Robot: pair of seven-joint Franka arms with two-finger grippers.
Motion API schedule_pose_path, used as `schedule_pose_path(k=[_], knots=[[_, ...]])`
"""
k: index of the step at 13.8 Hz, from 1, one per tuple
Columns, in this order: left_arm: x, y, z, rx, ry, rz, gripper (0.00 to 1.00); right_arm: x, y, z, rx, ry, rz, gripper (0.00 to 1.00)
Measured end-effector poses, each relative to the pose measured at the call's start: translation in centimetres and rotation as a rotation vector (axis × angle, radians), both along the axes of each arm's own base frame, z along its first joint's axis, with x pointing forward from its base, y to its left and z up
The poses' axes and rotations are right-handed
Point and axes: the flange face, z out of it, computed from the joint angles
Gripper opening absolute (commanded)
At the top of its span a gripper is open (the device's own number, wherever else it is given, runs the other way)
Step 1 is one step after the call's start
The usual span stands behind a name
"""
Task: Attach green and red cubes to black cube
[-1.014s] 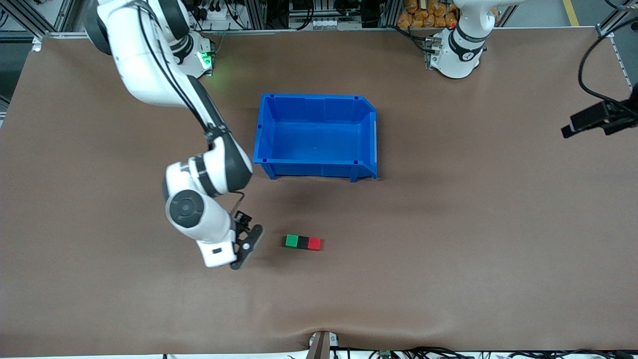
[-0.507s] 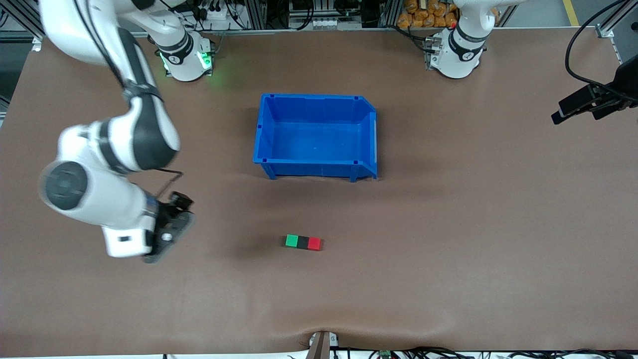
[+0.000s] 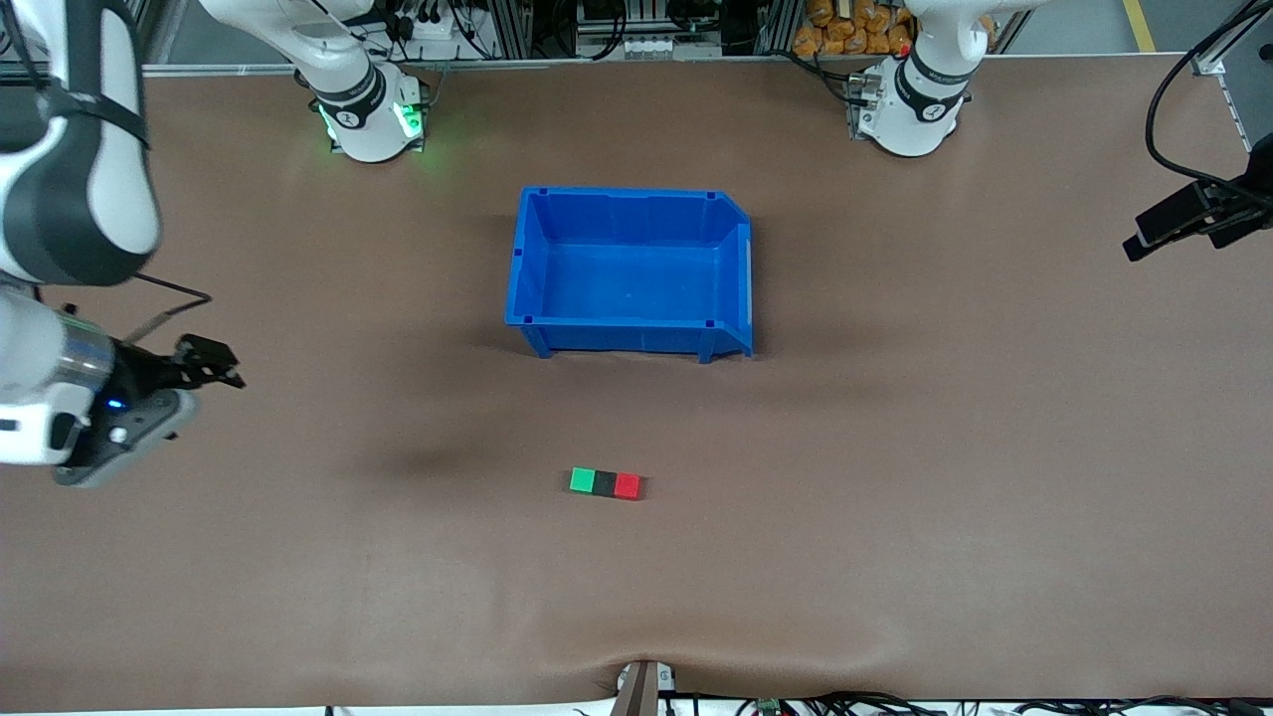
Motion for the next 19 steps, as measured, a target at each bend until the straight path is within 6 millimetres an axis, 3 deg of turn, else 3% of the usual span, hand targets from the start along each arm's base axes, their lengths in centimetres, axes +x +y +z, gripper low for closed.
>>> schedule_pose_path(k=[5, 12, 19], knots=[[0.1, 0.0, -0.1, 0.002, 0.000, -0.058, 1.00, -3.2, -1.7, 4.8, 0.000, -0.020, -0.222, 1.00], [0.3, -0.1, -0.4, 0.002, 0.005, -0.070, 1.00, -10.0, -4.3, 11.0, -0.011, 0.048, -0.599, 1.00], [0.6, -0.1, -0.8, 0.001, 0.011, -0.070, 1.00, -14.3, -5.8, 13.7, -0.040, 0.135, -0.777, 1.00]])
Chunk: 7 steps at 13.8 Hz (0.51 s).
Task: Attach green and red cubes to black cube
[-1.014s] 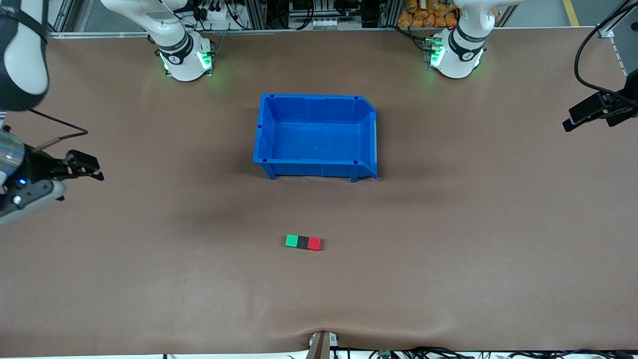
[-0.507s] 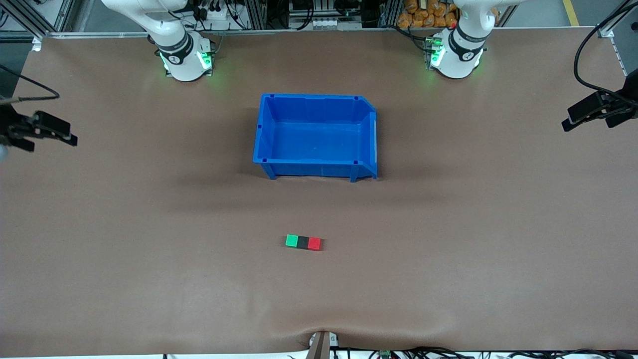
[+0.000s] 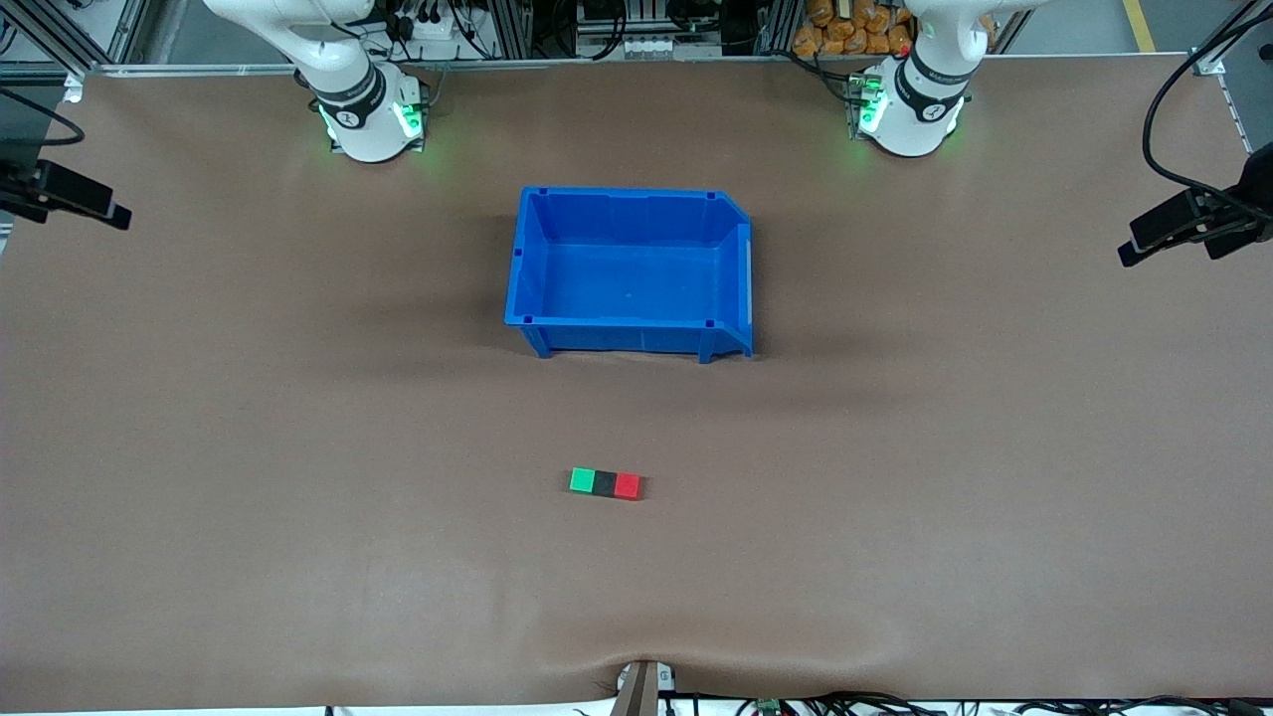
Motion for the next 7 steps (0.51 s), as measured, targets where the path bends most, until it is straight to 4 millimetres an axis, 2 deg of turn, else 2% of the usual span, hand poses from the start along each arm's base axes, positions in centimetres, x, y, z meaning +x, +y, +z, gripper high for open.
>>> schedule_pose_path(k=[3, 7], knots=[[0.0, 0.0, 0.0, 0.000, 0.000, 0.000, 1.00, -0.8, -0.3, 0.1, 0.001, -0.004, -0.008, 1.00], [0.0, -0.2, -0.1, 0.000, 0.001, -0.003, 1.00, -0.2, -0.2, -1.0, -0.001, -0.023, -0.010, 1.00]])
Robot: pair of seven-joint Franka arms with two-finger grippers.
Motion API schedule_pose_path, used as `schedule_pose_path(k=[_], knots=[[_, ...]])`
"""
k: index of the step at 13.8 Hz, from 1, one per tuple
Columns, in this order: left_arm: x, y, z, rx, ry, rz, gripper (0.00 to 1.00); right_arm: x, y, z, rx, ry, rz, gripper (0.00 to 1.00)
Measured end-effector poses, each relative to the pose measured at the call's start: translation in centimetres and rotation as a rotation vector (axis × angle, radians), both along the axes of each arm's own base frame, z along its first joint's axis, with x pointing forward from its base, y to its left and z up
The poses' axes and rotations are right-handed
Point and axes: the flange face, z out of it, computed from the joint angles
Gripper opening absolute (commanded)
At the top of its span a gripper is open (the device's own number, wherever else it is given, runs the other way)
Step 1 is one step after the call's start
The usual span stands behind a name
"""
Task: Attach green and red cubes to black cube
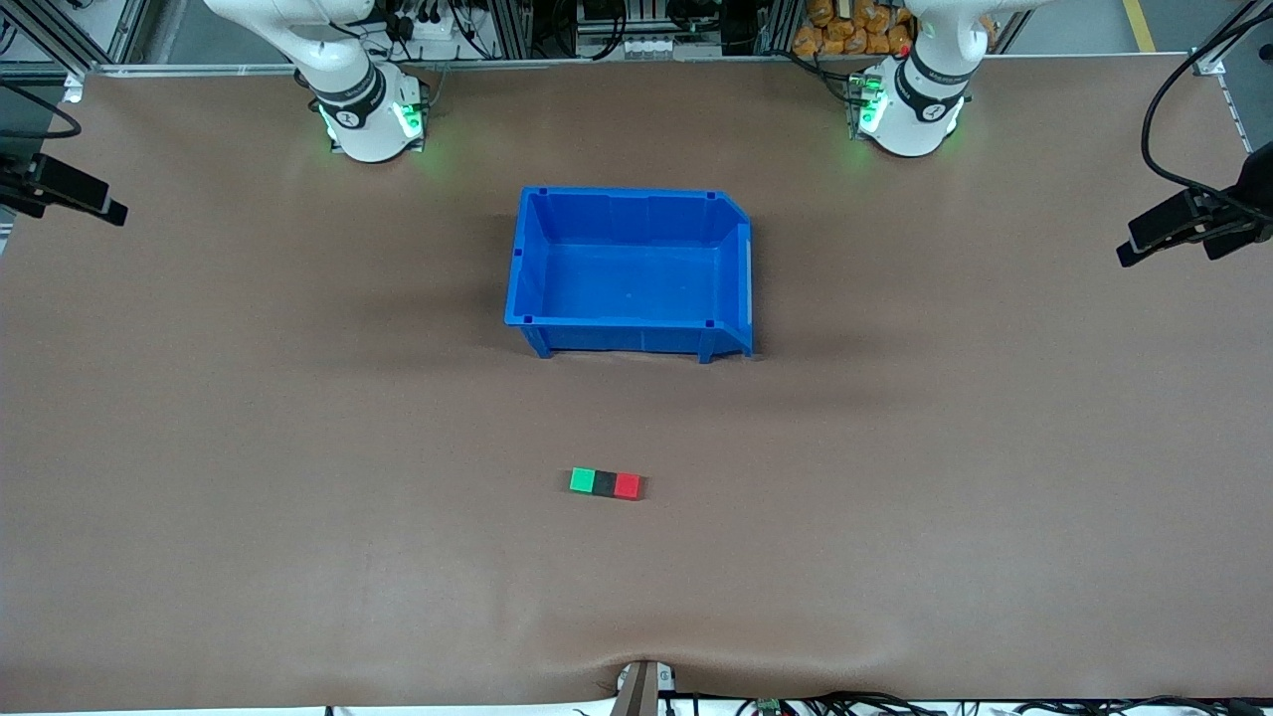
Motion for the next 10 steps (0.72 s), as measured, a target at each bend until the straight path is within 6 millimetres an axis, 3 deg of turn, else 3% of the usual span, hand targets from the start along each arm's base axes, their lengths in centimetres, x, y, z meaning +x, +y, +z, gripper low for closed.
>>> schedule_pose_path(k=[10], knots=[[0.02, 0.03, -0.03, 0.000, 0.001, 0.000, 1.00, 0.29, -0.07, -0.80, -0.002, -0.004, -0.002, 1.00]])
